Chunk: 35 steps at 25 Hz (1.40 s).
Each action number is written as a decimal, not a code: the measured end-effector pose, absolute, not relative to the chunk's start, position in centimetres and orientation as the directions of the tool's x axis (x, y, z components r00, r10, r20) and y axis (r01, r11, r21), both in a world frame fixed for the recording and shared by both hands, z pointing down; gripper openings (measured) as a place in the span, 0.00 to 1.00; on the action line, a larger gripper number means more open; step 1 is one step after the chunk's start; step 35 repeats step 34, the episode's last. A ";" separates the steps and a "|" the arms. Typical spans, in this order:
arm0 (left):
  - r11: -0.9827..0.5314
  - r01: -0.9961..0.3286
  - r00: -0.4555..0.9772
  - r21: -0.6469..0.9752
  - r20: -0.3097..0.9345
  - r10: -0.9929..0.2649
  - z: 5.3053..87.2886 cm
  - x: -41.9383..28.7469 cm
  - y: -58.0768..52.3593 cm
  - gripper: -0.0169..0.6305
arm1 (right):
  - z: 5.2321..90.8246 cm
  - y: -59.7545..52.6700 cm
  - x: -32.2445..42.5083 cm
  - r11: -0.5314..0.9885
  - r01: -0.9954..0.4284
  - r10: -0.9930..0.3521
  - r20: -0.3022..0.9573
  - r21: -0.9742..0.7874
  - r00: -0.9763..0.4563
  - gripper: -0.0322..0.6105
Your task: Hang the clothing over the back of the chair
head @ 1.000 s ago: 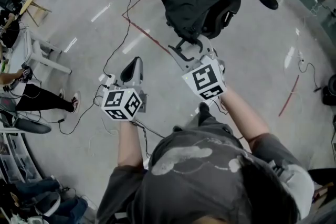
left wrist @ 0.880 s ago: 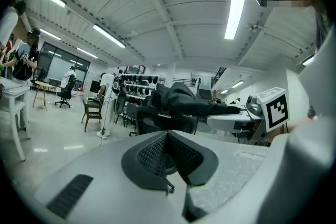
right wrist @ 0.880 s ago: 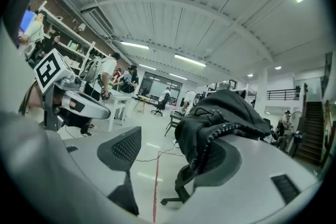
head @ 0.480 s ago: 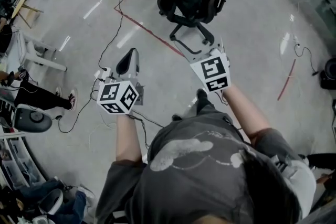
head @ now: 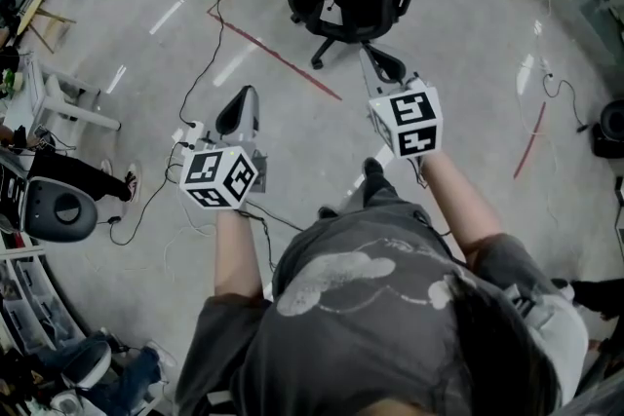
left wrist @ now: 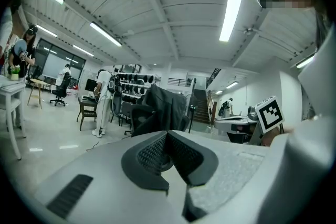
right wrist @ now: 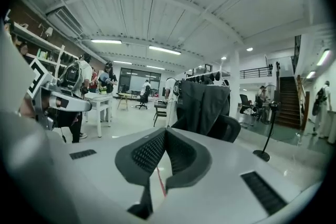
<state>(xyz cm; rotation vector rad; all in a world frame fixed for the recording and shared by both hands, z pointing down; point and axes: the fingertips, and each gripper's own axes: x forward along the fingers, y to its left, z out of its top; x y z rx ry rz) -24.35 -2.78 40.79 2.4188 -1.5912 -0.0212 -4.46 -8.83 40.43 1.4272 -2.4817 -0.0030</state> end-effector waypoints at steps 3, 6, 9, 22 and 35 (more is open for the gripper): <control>-0.372 -0.904 0.402 0.210 0.123 -0.907 40.8 -24.9 -2.5 0.03 | 40.9 -8.7 -4.4 0.520 -0.849 -0.838 0.246 0.094 -0.487 0.03; -0.367 -0.906 0.397 0.208 0.122 -0.910 40.8 -25.6 -2.2 0.03 | 41.3 -8.6 -4.8 0.534 -0.843 -0.824 0.261 0.061 -0.503 0.03; -0.359 -0.910 0.388 0.206 0.124 -0.913 41.2 -26.0 -1.7 0.03 | 41.9 -8.2 -5.3 0.544 -0.838 -0.812 0.279 0.046 -0.512 0.03; -0.283 -0.934 0.326 0.220 0.196 -0.925 44.1 -28.2 0.6 0.03 | 43.8 -5.6 -9.1 0.652 -0.757 -0.726 0.319 0.038 -0.609 0.03; -0.342 -0.929 0.369 0.140 0.287 -0.884 47.7 -26.3 1.1 0.03 | 46.1 -4.8 -11.2 0.722 -0.691 -0.659 0.342 0.036 -0.670 0.03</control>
